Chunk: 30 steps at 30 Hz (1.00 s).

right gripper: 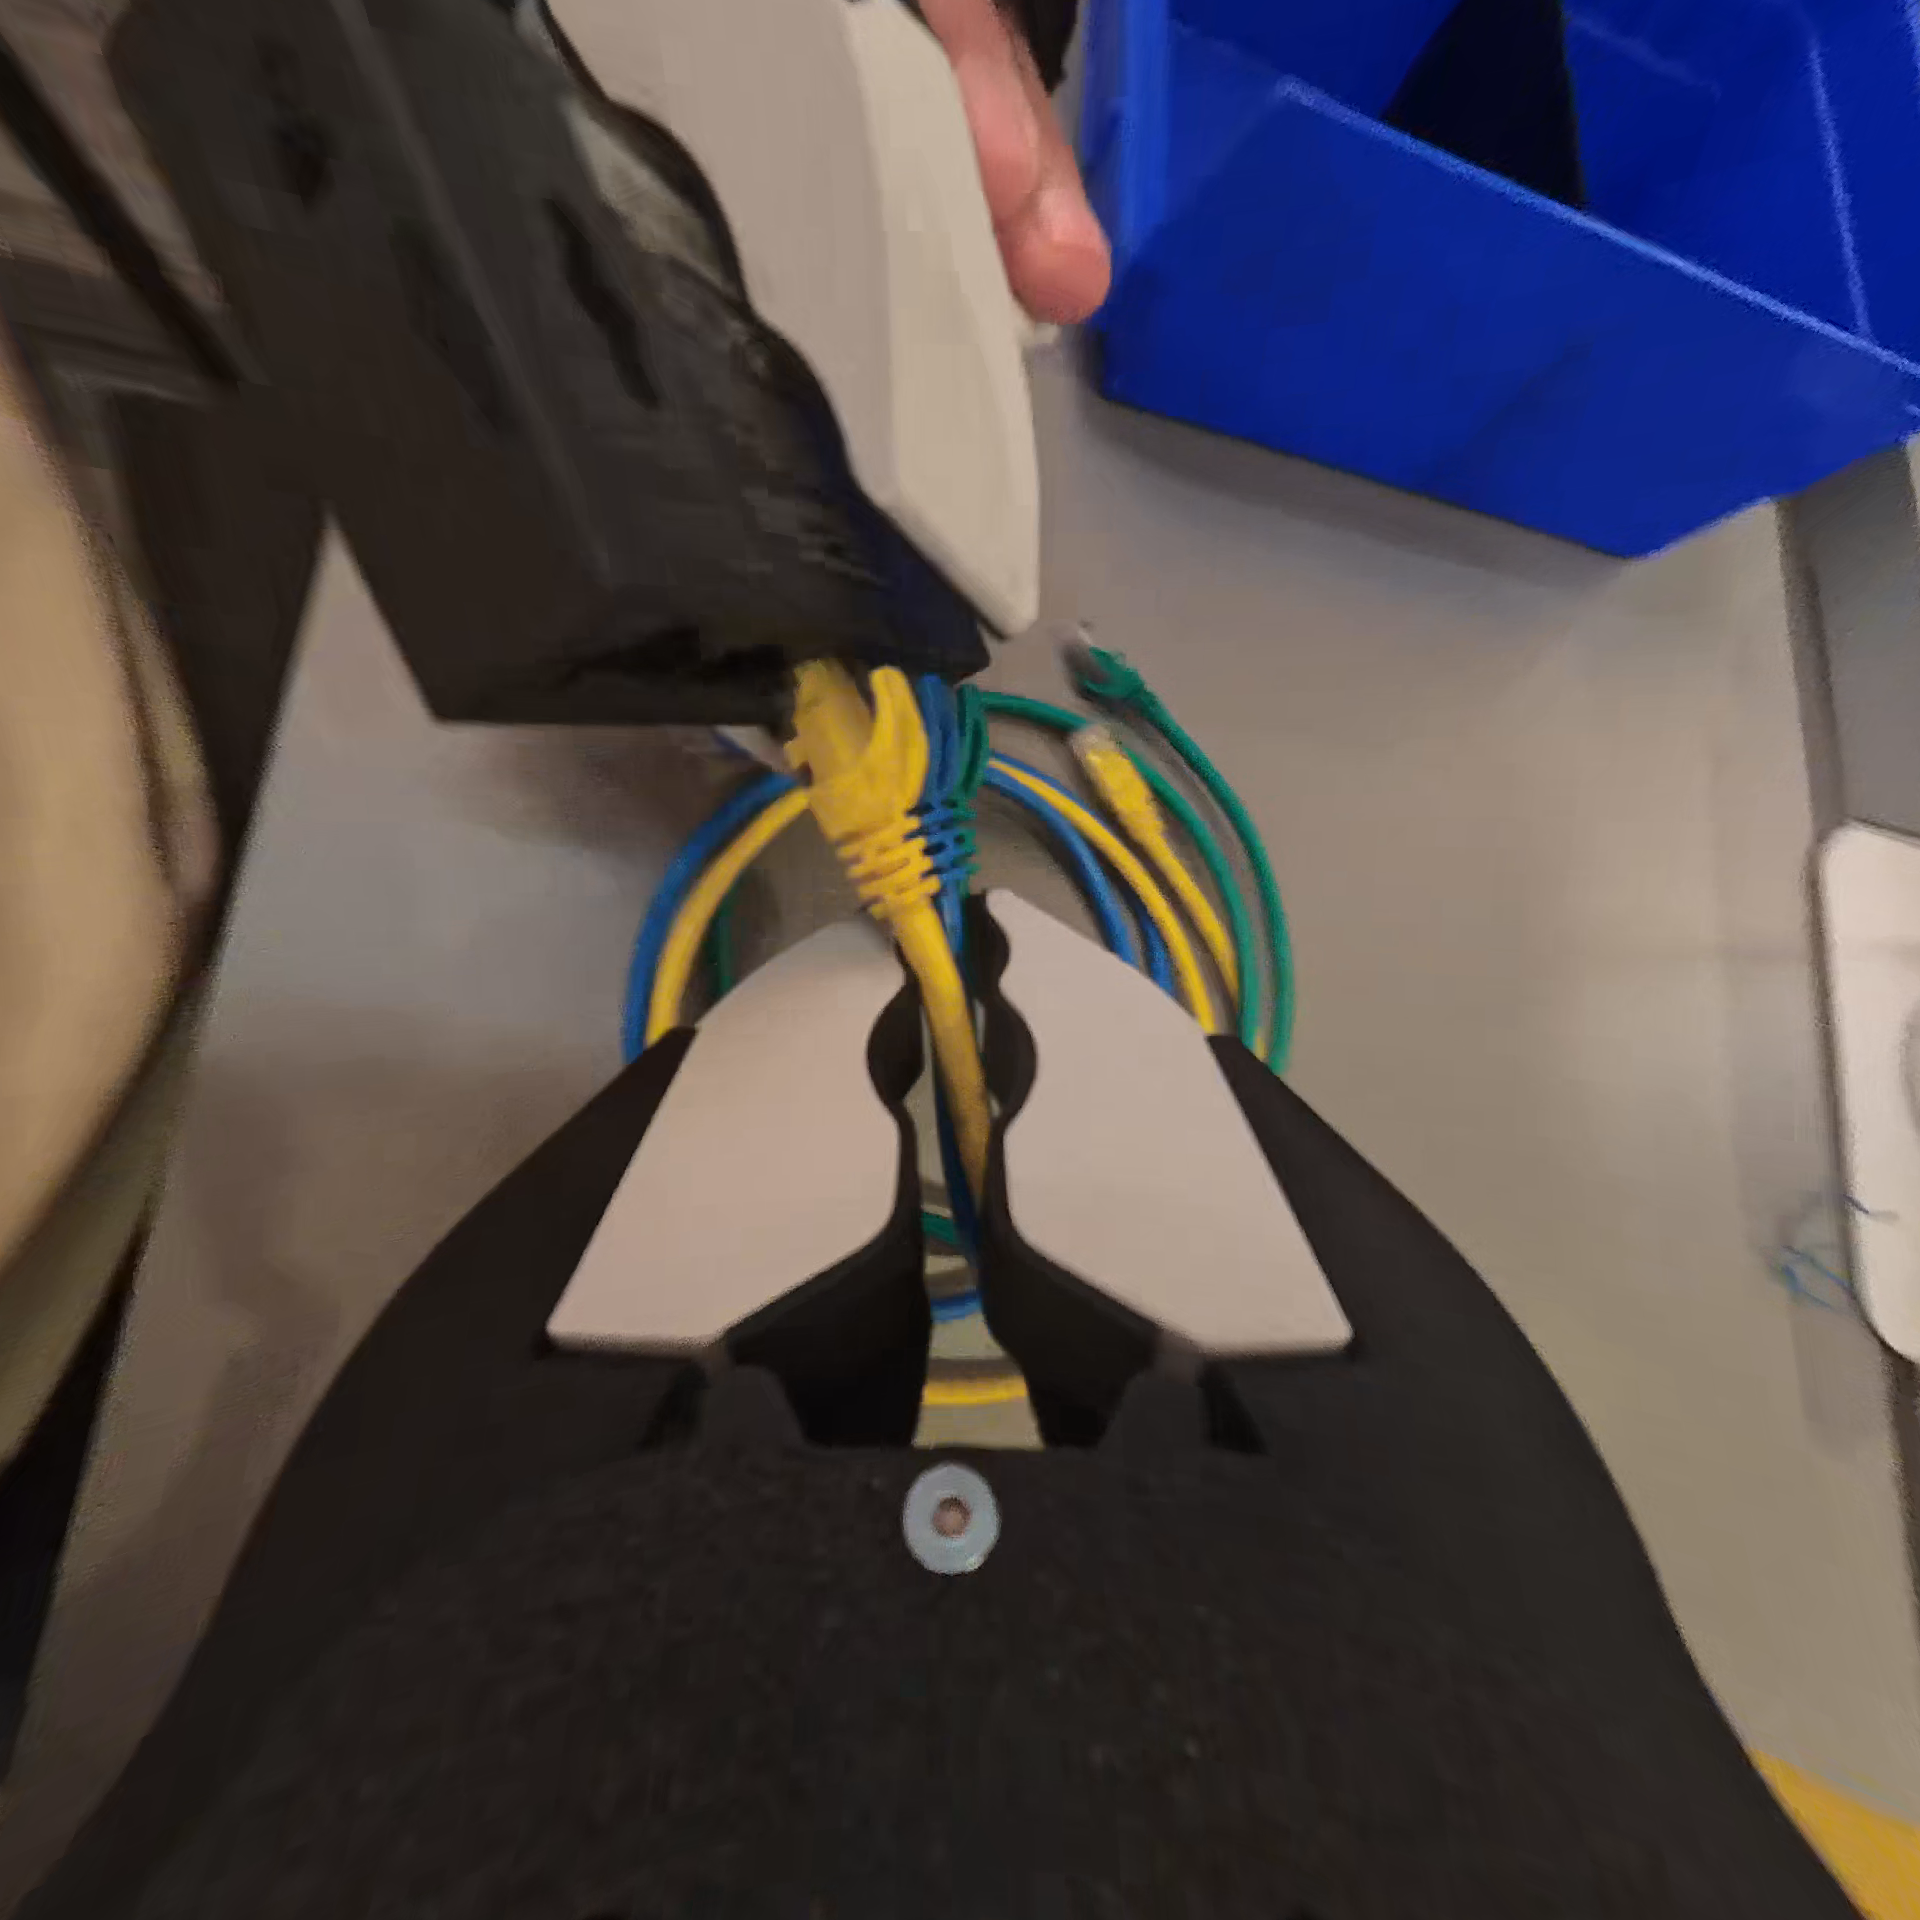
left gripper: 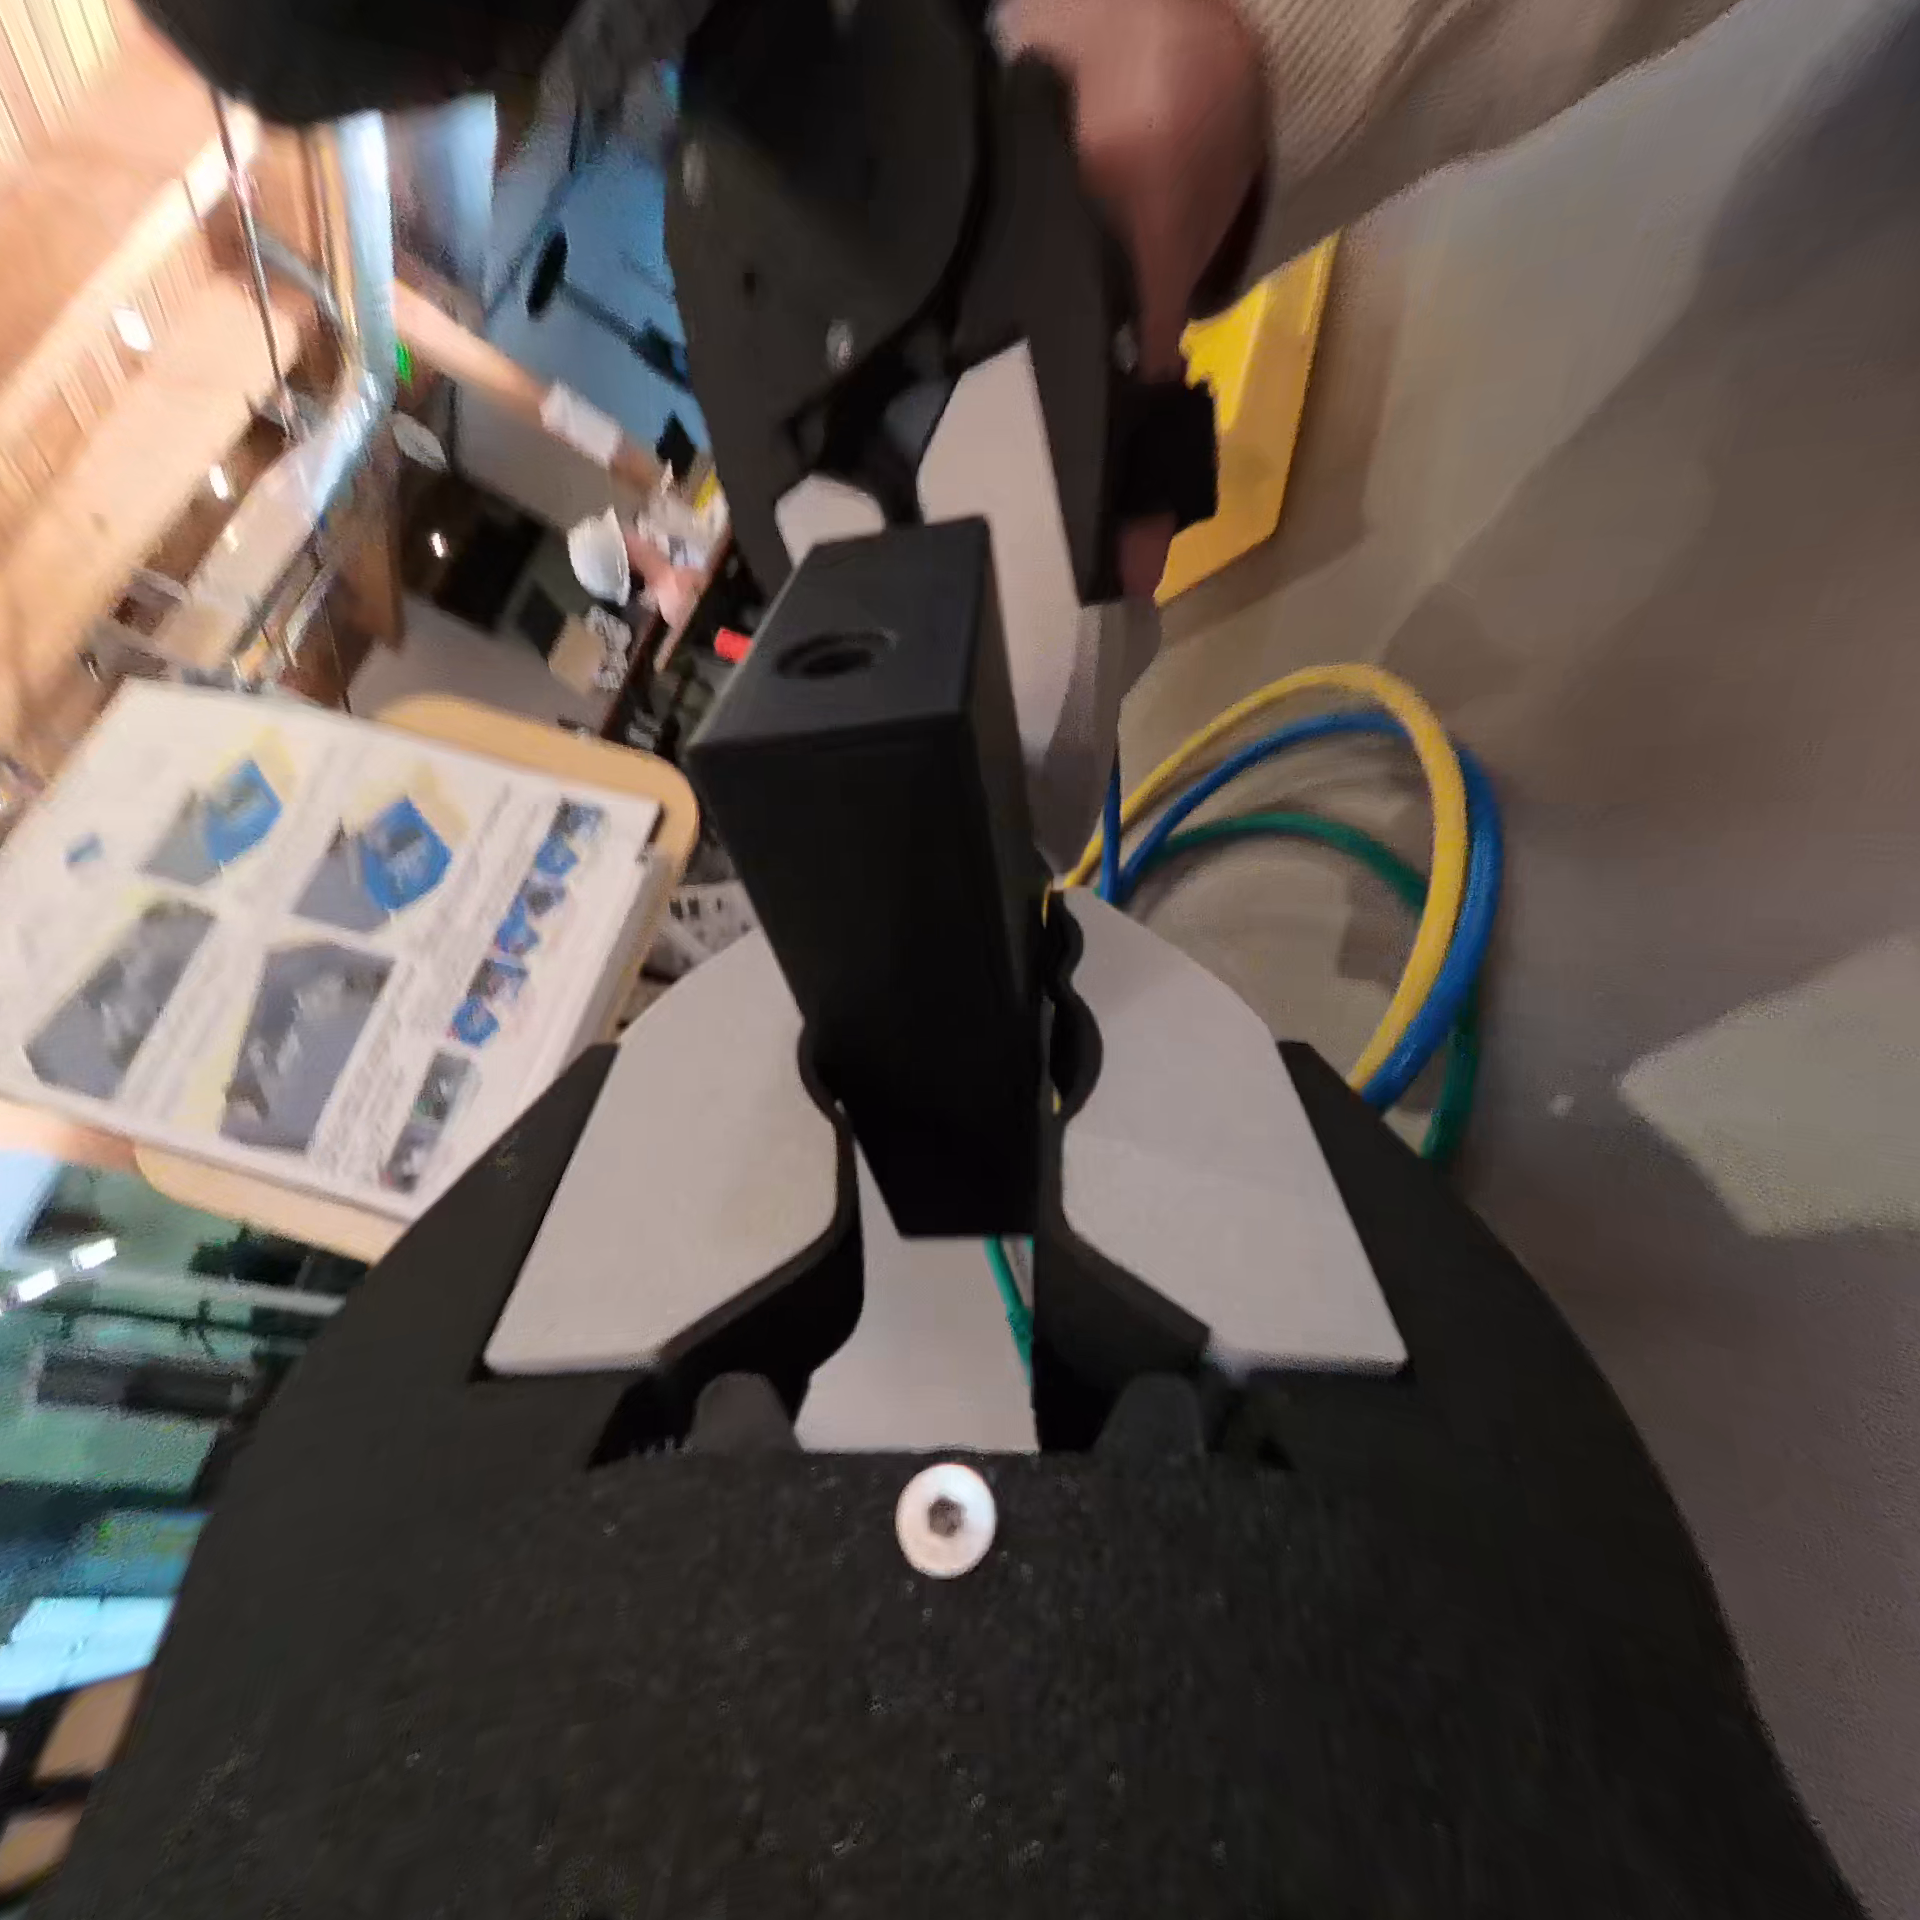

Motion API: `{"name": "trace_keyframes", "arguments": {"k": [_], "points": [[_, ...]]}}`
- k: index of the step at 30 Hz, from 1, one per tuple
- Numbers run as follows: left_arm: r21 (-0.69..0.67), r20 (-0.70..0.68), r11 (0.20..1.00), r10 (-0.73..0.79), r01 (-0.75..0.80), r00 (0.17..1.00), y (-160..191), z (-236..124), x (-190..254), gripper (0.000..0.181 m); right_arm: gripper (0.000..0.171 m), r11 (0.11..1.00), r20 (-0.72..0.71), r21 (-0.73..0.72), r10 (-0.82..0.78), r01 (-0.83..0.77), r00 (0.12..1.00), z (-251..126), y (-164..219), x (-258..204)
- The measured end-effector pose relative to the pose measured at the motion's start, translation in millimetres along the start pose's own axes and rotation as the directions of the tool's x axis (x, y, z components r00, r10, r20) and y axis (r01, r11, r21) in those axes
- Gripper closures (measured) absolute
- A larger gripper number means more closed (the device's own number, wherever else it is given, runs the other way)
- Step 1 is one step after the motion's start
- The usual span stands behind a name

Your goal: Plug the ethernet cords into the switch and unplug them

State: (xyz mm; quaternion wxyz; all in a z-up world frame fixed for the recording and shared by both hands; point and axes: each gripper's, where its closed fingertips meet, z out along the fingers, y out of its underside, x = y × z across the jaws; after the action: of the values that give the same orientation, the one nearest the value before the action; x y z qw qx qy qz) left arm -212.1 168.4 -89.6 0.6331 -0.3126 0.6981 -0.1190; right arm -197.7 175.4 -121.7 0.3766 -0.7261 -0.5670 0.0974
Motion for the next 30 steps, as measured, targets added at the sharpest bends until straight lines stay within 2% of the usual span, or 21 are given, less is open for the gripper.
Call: {"name": "trace_keyframes", "arguments": {"k": [2, 4, 7, 10, 12, 15, 19, 21, 23, 25, 26, 28, 30], "points": [[-0.064, 0.035, 0.997, -0.031, 0.033, 0.999, 14, 2, -10, 0.144, 0.165, 0.998, -0.090, -0.062, -0.012, 0.006, 0.996, -1, 6, 14], [-0.074, 0.084, 0.997, -0.020, 0.026, 0.996, 13, 1, -16, 0.142, 0.165, 0.992, -0.163, -0.124, -0.011, -0.010, 0.987, -3, 12, 25], [-0.111, 0.092, 0.993, 0.044, -0.033, 0.995, 6, 3, -13, 0.143, 0.166, 0.952, -0.284, -0.307, -0.093, 0.002, 0.954, -5, 30, 40], [-0.255, 0.102, 0.965, 0.088, -0.060, 0.991, 21, 7, -10, 0.151, 0.166, 0.931, -0.326, -0.365, -0.121, -0.006, 0.938, -4, 34, 44], [-0.316, 0.058, 0.949, 0.022, -0.003, 0.998, 30, 8, -4, 0.153, 0.166, 0.918, -0.332, -0.395, -0.161, 0.018, 0.929, -4, 37, 44], [-0.351, 0.016, 0.936, -0.019, 0.023, 1.000, 45, 6, -6, 0.154, 0.164, 0.951, -0.310, -0.309, -0.090, -0.011, 0.947, -4, 32, 41], [-0.228, 0.070, 0.958, 0.195, -0.175, 0.978, 32, -6, -26, 0.154, 0.145, 0.995, -0.142, -0.092, 0.021, -0.035, 0.990, -22, 6, 23], [-0.183, 0.111, 0.952, 0.269, -0.247, 0.957, 19, -18, -41, 0.155, 0.147, 0.994, -0.048, 0.109, 0.031, -0.025, 0.998, -56, -24, 17], [-0.172, 0.147, 0.932, 0.346, -0.320, 0.927, 11, -29, -54, 0.155, 0.154, 0.937, 0.027, 0.348, 0.033, -0.041, 0.999, -107, -57, 19], [-0.131, 0.173, 0.908, 0.416, -0.398, 0.893, 0, -40, -60, 0.155, 0.154, 0.871, 0.028, 0.490, 0.024, -0.034, 0.999, -151, -73, 37], [-0.105, 0.183, 0.900, 0.436, -0.424, 0.881, -6, -44, -62, 0.154, 0.155, 0.864, -0.029, 0.503, 0.017, 0.000, 0.999, -161, -73, 55], [-0.041, 0.189, 0.913, 0.406, -0.406, 0.894, -19, -50, -67, 0.155, 0.151, 0.892, -0.142, 0.443, -0.030, 0.091, 0.989, -152, -61, 86], [0.032, 0.201, 0.941, 0.325, -0.338, 0.924, -30, -53, -77, 0.155, 0.133, 0.896, -0.137, 0.402, -0.144, 0.188, 0.980, -121, -56, 87]]}}
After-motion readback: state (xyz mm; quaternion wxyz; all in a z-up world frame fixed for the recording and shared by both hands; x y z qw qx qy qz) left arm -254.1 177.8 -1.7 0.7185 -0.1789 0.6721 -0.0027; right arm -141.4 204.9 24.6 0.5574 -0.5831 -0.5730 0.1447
